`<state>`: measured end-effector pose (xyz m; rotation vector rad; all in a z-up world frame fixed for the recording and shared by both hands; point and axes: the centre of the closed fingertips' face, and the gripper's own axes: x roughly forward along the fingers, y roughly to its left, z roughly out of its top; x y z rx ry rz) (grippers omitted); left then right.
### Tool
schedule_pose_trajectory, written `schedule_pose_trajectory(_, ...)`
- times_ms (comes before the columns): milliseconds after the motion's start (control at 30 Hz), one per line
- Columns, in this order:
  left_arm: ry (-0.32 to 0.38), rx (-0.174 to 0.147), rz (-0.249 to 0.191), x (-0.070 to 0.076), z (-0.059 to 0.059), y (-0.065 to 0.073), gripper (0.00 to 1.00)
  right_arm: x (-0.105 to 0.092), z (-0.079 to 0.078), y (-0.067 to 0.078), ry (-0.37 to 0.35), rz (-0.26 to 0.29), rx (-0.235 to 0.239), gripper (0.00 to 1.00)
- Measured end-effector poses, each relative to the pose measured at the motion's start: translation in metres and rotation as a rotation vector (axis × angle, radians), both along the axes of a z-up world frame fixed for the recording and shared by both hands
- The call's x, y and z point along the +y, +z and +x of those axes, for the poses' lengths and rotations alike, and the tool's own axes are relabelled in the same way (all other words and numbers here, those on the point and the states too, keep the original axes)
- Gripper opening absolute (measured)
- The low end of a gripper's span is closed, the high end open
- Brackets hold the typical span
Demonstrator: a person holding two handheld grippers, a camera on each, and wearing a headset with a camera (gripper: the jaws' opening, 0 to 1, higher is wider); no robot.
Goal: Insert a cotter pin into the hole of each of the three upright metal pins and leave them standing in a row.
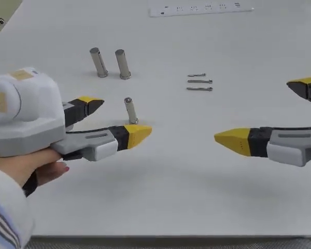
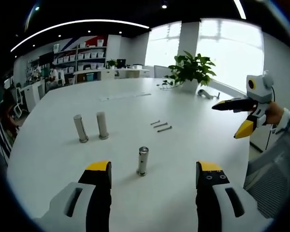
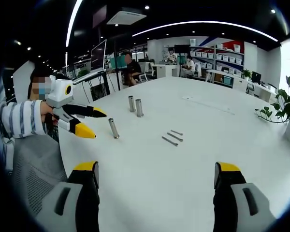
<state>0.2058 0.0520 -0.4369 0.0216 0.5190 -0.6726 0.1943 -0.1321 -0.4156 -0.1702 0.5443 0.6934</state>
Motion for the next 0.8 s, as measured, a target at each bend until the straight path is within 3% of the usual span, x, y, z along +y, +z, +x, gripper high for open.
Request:
schedule_pose_trajectory(133,0.044,0.012,-0.014,0.009,0.0,-0.002,0.69,0.002,0.001,0.001,0.009,-0.006,0.002,0.98)
schedule_pose_trajectory(267,0.047,0.009,-0.065,0.007,-0.003,0.004,0.73,0.004,0.002,0.004,0.02,-0.013,-0.002,0.98)
schedule_pose_trajectory(367,0.037,0.019,-0.135,0.001,-0.006,0.009,0.86,0.005,0.005,0.006,0.026,-0.016,-0.004,0.98)
schedule_pose_trajectory(433,0.01,-0.002,-0.149,-0.005,-0.01,0.015,0.97,0.006,0.007,0.007,0.032,-0.019,-0.004,0.98)
schedule_pose_trajectory(533,-0.026,-0.026,-0.133,-0.01,-0.015,0.021,0.99,0.006,0.012,0.01,0.039,-0.048,-0.011,0.98)
schedule_pose_trajectory(800,-0.043,-0.013,-0.101,-0.01,-0.022,0.014,0.99,0.014,0.024,0.018,0.07,-0.07,-0.013,0.98)
